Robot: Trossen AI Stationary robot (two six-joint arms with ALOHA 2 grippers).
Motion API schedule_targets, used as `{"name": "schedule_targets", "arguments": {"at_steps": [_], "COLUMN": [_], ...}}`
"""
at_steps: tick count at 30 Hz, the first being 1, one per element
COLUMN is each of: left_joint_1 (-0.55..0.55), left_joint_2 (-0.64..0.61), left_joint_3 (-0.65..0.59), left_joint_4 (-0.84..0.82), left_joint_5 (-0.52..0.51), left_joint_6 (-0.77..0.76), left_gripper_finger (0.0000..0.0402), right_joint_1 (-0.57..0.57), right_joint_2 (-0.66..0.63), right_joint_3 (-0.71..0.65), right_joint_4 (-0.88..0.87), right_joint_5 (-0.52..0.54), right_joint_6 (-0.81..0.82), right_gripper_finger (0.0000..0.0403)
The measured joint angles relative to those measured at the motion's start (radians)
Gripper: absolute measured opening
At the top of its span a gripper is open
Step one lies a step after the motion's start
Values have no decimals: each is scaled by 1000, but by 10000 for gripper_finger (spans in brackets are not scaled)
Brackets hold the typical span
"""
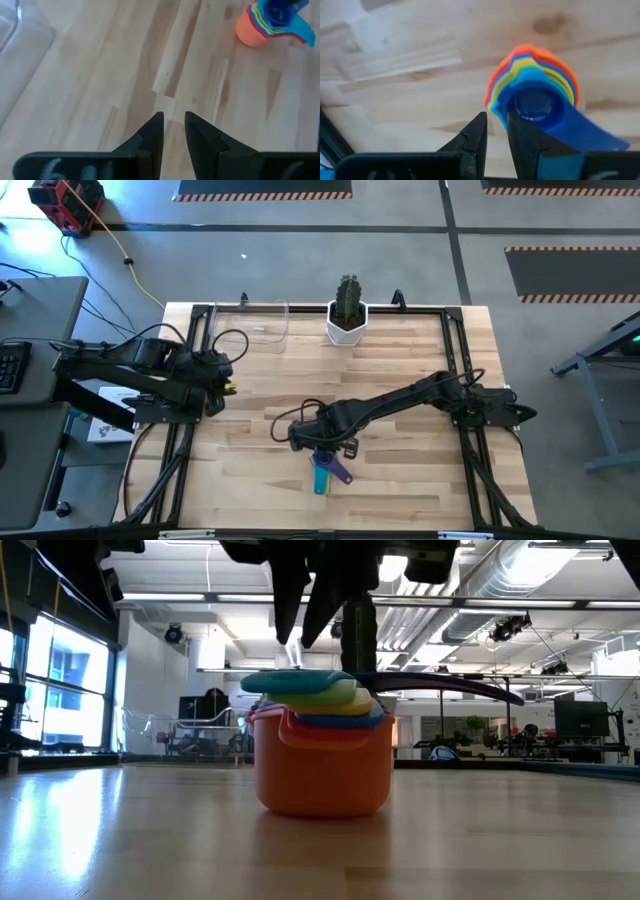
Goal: Nest measuring cups in basket
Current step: Stack the purple measuring cup on the light blue measuring cup
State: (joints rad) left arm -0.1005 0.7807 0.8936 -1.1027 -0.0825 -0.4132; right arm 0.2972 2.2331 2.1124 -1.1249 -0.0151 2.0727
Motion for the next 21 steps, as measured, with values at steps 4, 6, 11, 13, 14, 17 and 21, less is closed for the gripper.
{"name": "schedule_targets", "arguments": {"at_steps": [4,6,11,13,14,17,21], "left_joint_1": [-39,-62,-126,-153,-166,-202,-249], "left_joint_2": [0,1,29,47,58,97,157], "left_joint_3": [0,0,0,0,0,0,0], "left_joint_4": [1,5,37,59,76,128,205], "left_joint_5": [0,0,1,1,1,1,0], "left_joint_6": [-39,-66,-125,-134,-136,-144,-129], "left_gripper_finger": [70,70,70,70,70,70,70], "right_joint_1": [2,5,26,43,51,77,114], "right_joint_2": [-27,-39,-52,-52,-52,-49,-49], "right_joint_3": [0,0,1,1,1,1,1], "right_joint_4": [-36,-71,-159,-177,-178,-208,-262], "right_joint_5": [62,83,85,84,85,91,91], "right_joint_6": [-62,-77,-84,-84,-84,-61,-22], "right_gripper_finger": [67,67,67,67,67,67,67]}}
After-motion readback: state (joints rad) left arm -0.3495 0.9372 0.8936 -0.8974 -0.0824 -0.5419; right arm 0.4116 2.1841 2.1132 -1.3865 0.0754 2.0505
